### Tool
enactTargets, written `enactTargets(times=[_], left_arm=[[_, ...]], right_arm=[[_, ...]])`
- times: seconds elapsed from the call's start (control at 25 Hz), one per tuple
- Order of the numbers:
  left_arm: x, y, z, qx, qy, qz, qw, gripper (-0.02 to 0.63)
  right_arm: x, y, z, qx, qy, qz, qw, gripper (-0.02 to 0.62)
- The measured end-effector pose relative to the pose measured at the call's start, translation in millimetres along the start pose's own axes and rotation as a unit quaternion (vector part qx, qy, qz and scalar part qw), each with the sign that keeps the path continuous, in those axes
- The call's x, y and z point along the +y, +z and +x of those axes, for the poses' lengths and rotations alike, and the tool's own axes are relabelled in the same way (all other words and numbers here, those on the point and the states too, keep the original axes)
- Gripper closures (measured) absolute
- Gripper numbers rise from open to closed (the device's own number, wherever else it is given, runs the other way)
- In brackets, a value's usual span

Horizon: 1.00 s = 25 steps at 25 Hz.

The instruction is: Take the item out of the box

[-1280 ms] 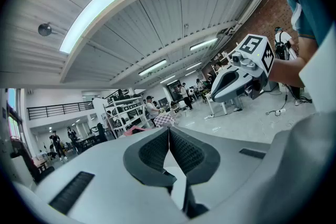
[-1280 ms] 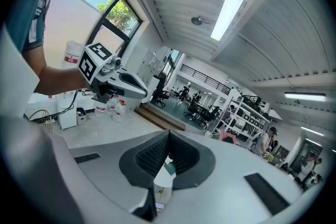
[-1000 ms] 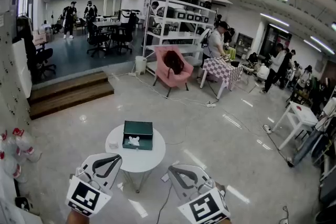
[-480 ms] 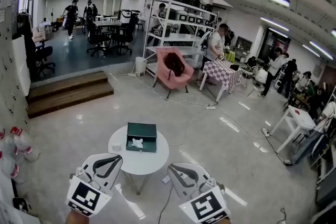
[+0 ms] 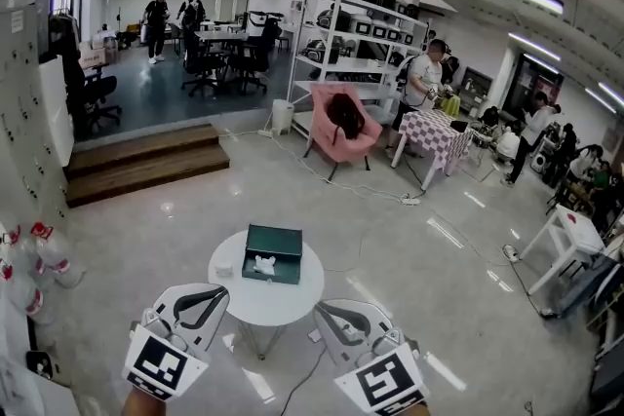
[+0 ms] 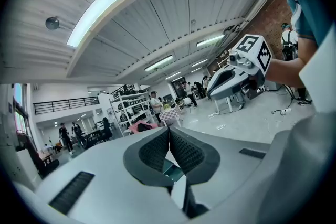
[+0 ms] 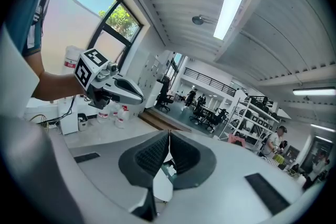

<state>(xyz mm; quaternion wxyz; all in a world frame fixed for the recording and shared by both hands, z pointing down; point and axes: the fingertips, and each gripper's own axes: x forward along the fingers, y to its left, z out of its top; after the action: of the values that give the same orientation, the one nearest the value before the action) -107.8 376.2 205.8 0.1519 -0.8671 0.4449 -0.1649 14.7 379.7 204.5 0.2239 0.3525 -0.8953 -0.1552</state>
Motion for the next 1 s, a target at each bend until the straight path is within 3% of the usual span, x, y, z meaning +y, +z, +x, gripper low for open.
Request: enactTargets(times=[0.48,0.76,1.0], left_arm=[[-71.3,52.9,159.9,0.044,0.066,-0.008,0.9969,0.584],[-93.7,73.9,221.1,0.056,0.082,-0.001,0.995,0.584],[-108.3,89.6,281.4,0.056,0.072,0.005,0.9958,0.585]], right_arm=[[-158.2,-100.7,-25.0,-0.039,0.072,-0.007,0.997,0.555],[-216.8,-137.4,-35.4,-0.054,0.087,-0.003,0.995,0.555],[-268.4,-170.4,-45.4,-0.052,0.078,0.007,0.996,0.555]])
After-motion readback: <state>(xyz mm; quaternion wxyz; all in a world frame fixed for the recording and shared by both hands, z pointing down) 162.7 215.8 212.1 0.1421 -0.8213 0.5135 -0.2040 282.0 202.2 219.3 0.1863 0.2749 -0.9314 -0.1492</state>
